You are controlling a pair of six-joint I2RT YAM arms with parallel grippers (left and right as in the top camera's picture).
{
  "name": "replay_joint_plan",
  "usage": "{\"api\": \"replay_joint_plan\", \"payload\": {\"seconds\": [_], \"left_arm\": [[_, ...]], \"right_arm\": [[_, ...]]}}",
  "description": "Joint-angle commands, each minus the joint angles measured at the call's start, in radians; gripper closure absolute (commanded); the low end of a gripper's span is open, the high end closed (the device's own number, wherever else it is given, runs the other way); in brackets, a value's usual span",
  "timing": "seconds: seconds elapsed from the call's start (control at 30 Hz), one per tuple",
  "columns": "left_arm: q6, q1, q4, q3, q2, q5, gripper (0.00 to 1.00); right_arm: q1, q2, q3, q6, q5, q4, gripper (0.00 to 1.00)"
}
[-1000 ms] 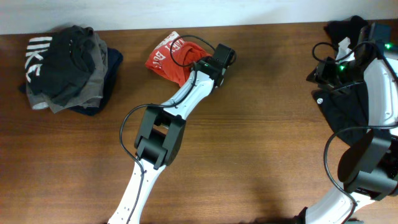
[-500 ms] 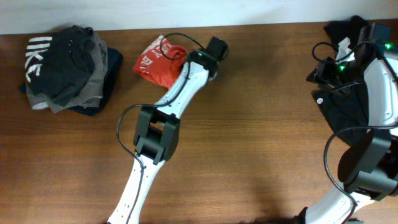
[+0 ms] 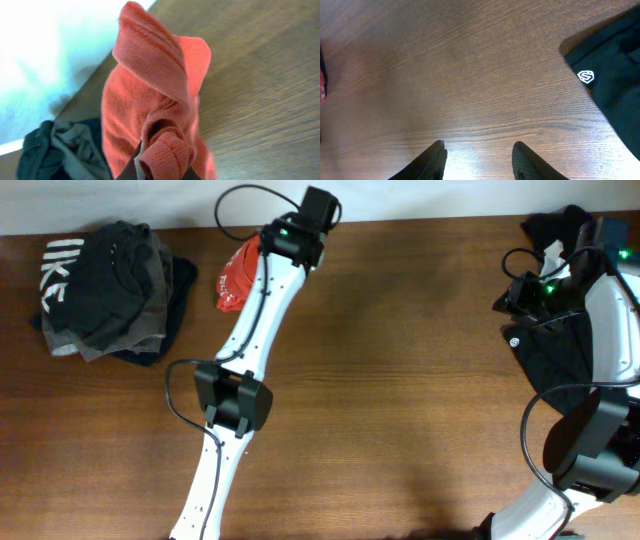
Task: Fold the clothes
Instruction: 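Grasp the red shirt bundle with the left gripper and lift it, then carry the red bundle left with the left gripper onto the clothes stack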
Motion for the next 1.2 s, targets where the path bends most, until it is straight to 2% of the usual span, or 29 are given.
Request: {"api": "replay_joint_plan", "payload": {"seconds": [0.0, 0.23, 0.4, 0.57, 0.7, 0.87, 1.03, 1.17], "left_arm": [[0.003, 0.038, -0.023, 0.103, -0.043, 0.000, 1.00], [0.032, 0.097, -0.057, 0.258, -0.066, -0.028, 1.00], [0.156, 0.131, -0.031, 0.257, -0.134, -0.108, 1.00], [0.329, 0.176, 0.040, 0.257, -0.166, -0.187, 1.00], [0.436, 0.241, 0.115, 0.257, -0.187, -0.191, 1.00], [0.472, 0.354, 0.169, 0.256, -0.205, -0.190, 1.00], [0.492, 0.475, 0.180, 0.256, -0.206, -0.107, 1.00], [0.494, 0.581, 0.208, 0.256, -0.206, 0.048, 1.00]], "right_arm": [[-0.003, -0.007, -0.001, -0.011, 0.012, 0.000, 0.52], [-0.003, -0.007, -0.001, -0.011, 0.012, 0.000, 0.53], [-0.003, -0.007, -0.001, -0.011, 0.011, 0.000, 0.53], [0.003, -0.007, -0.001, -0.010, 0.011, -0.003, 0.52], [0.012, -0.007, -0.001, -0.010, 0.011, -0.012, 0.52], [0.031, -0.007, -0.001, -0.008, 0.012, -0.028, 0.52], [0.038, -0.007, -0.001, -0.008, 0.012, -0.047, 0.52], [0.038, -0.007, -0.001, -0.008, 0.012, -0.058, 0.52]]}}
